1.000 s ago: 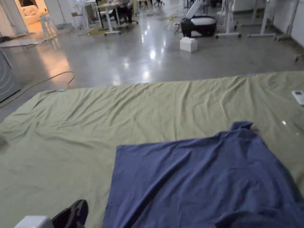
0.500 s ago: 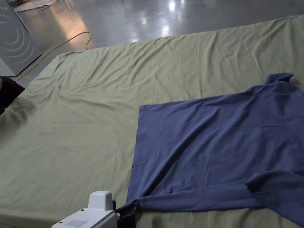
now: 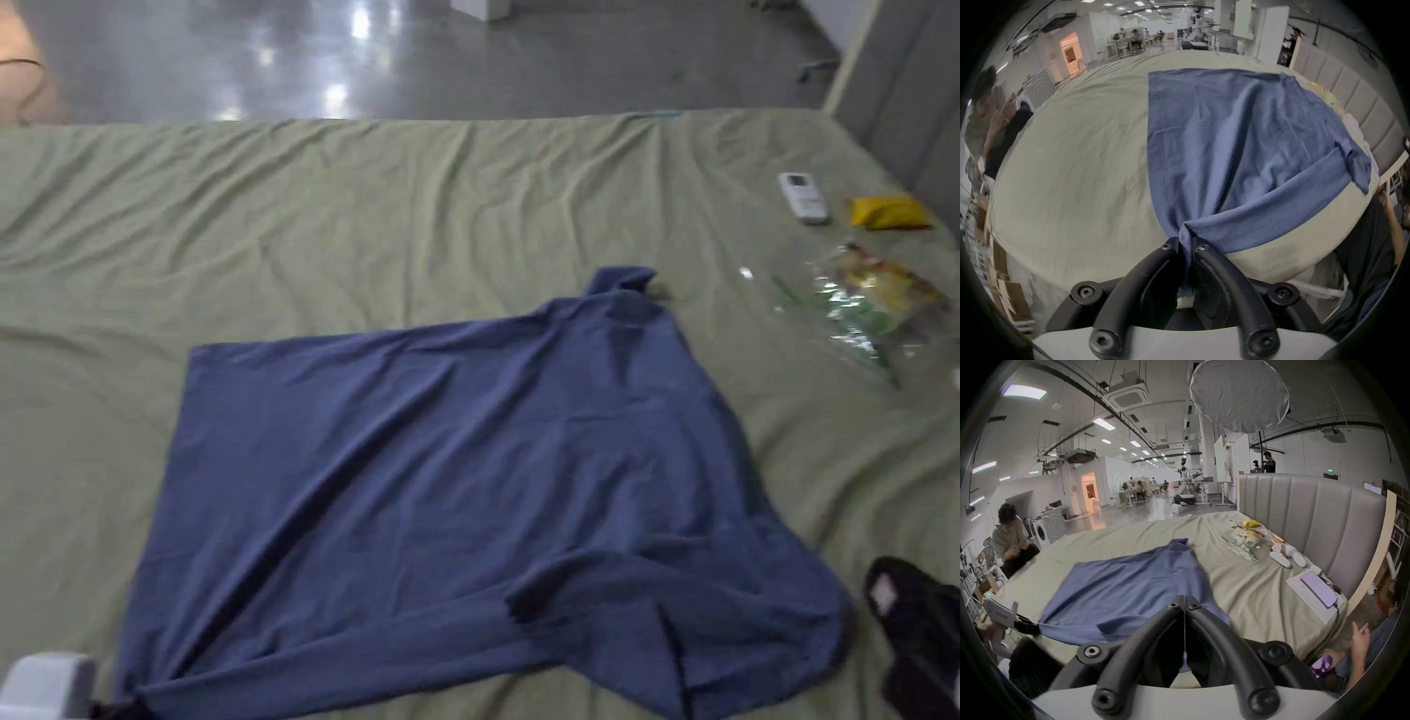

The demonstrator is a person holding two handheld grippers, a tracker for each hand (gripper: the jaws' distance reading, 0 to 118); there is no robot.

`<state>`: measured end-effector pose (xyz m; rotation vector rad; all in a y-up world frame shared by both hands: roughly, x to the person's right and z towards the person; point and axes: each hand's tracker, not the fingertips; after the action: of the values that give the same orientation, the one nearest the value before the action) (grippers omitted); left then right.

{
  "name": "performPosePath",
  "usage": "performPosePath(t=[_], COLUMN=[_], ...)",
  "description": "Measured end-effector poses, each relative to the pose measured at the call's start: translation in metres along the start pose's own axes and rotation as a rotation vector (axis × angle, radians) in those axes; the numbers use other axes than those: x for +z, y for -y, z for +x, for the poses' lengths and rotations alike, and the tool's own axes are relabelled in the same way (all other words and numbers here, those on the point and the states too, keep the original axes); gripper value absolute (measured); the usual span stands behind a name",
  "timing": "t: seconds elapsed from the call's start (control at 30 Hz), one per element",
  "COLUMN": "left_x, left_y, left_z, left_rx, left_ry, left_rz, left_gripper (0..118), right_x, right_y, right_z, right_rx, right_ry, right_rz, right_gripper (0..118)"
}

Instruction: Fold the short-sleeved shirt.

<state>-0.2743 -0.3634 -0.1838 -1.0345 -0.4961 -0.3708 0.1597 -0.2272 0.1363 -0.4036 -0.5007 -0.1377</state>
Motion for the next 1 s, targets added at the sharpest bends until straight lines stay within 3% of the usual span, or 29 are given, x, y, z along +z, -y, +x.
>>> performPosePath(t=[0.03, 0.07, 0.1, 0.17, 0.3, 0.37, 0.43, 0.47, 0.5, 0.53, 0.6, 0.73, 0.8, 0.83, 1.0], left_x=[-0.003, -0.003, -0.001, 0.001, 0.004, 0.005, 0.007, 0.007, 0.005, 0.005, 0.005, 0.010, 0.034, 0.040, 0.053], left_y=[-0.001, -0.001, -0.003, -0.005, -0.003, -0.003, -0.004, -0.004, -0.003, -0.003, -0.002, 0.000, 0.013, 0.004, -0.068], left_z=[0.001, 0.006, 0.009, 0.011, 0.010, 0.009, 0.012, 0.013, 0.010, 0.010, 0.009, 0.007, 0.013, 0.014, -0.015], left_rx=[-0.014, -0.019, -0.018, -0.024, -0.004, 0.006, 0.004, 0.001, 0.000, -0.002, -0.002, -0.005, -0.091, -0.091, 0.049], left_ry=[-0.005, -0.006, 0.001, -0.003, 0.004, 0.007, 0.005, 0.002, 0.000, -0.001, -0.003, 0.000, -0.040, -0.060, 0.010], left_rz=[-0.001, -0.010, -0.016, -0.024, -0.016, -0.019, -0.021, -0.021, -0.023, -0.023, -0.019, 0.003, 0.204, 0.208, 0.339], left_gripper=[10, 10, 10, 10, 10, 10, 10, 10, 10, 10, 10, 8, 8, 8, 8], right_x=[-0.008, -0.021, -0.037, -0.064, -0.101, -0.120, -0.135, -0.143, -0.148, -0.152, -0.152, -0.141, -0.130, -0.123, -0.135], right_y=[0.004, 0.009, 0.015, 0.032, 0.058, 0.065, 0.070, 0.072, 0.074, 0.075, 0.078, 0.074, 0.062, 0.054, -0.009], right_z=[0.009, 0.019, 0.028, 0.048, 0.070, 0.073, 0.070, 0.070, 0.070, 0.069, 0.065, 0.061, 0.062, 0.060, 0.050], right_rx=[0.016, -0.010, -0.038, -0.058, -0.188, -0.166, -0.107, -0.096, -0.106, -0.110, -0.098, -0.130, -0.188, -0.204, -0.225], right_ry=[0.022, 0.056, 0.078, 0.098, 0.056, 0.063, 0.084, 0.067, 0.034, 0.021, 0.053, 0.042, 0.026, 0.009, -0.090], right_rz=[-0.027, -0.117, -0.220, -0.325, -0.435, -0.466, -0.499, -0.531, -0.537, -0.552, -0.556, -0.512, -0.446, -0.407, -0.255], right_gripper=[42, 83, 91, 76, 76, 72, 47, 39, 39, 19, 7, 4, 4, 4, 4])
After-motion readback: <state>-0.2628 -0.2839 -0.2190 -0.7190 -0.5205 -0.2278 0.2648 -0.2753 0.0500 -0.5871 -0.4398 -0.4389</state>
